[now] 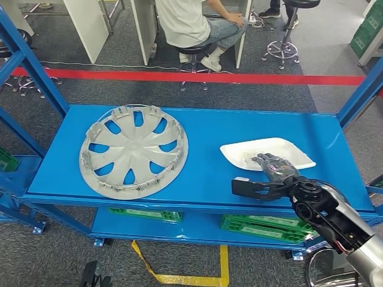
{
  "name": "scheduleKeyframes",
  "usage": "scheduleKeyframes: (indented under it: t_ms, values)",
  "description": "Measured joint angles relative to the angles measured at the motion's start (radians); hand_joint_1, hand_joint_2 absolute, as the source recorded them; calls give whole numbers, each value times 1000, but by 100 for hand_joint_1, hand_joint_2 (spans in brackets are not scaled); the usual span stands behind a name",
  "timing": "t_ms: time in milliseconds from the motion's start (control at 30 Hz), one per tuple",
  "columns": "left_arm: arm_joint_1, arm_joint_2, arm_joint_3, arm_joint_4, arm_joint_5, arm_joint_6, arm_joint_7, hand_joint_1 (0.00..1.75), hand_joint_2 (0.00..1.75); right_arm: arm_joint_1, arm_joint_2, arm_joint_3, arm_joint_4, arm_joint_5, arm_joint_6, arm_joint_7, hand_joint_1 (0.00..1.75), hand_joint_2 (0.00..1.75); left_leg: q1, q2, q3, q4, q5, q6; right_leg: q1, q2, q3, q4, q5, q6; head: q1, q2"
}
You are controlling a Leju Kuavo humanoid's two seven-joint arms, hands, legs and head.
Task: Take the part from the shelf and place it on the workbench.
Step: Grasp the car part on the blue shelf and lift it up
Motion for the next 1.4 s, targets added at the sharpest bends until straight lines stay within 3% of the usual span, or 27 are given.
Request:
scheduleKeyframes:
  t_ms: [133, 267, 433, 1067, 1200, 1333, 1400]
  values:
    - [0, 0, 0, 0, -2, 0, 0, 0, 0, 4, 0, -1, 1, 5, -7, 7, 35, 175, 0, 0, 0, 0, 0, 0, 0, 0, 0, 0, 0, 0, 0, 0]
    - [0, 0, 0, 0, -2, 0, 0, 0, 0, 7, 0, -2, 2, 8, -10, 10, 64, 175, 0, 0, 0, 0, 0, 0, 0, 0, 0, 0, 0, 0, 0, 0]
    - [0, 0, 0, 0, -3, 0, 0, 0, 0, 11, 0, -2, 2, 9, -10, 13, 85, 175, 0, 0, 0, 0, 0, 0, 0, 0, 0, 0, 0, 0, 0, 0]
    - [0, 0, 0, 0, 2, -3, 0, 0, 0, 9, 0, -3, 2, 6, 0, 16, 86, 175, 0, 0, 0, 0, 0, 0, 0, 0, 0, 0, 0, 0, 0, 0]
    - [0, 0, 0, 0, 2, -6, -1, 0, 0, 8, 0, -3, 2, 5, 0, 15, 75, 175, 0, 0, 0, 0, 0, 0, 0, 0, 0, 0, 0, 0, 0, 0]
    - [0, 0, 0, 0, 5, -8, -3, 0, 0, 5, 2, -1, 2, -1, 4, 11, 8, 175, 0, 0, 0, 0, 0, 0, 0, 0, 1, 0, 0, 0, 0, 0]
    - [1, 0, 0, 0, 8, -9, -5, 0, 0, 1, 4, 0, 2, -2, 6, 10, 0, 175, 0, 0, 0, 0, 0, 0, 0, 0, 1, 0, 0, 0, 0, 0]
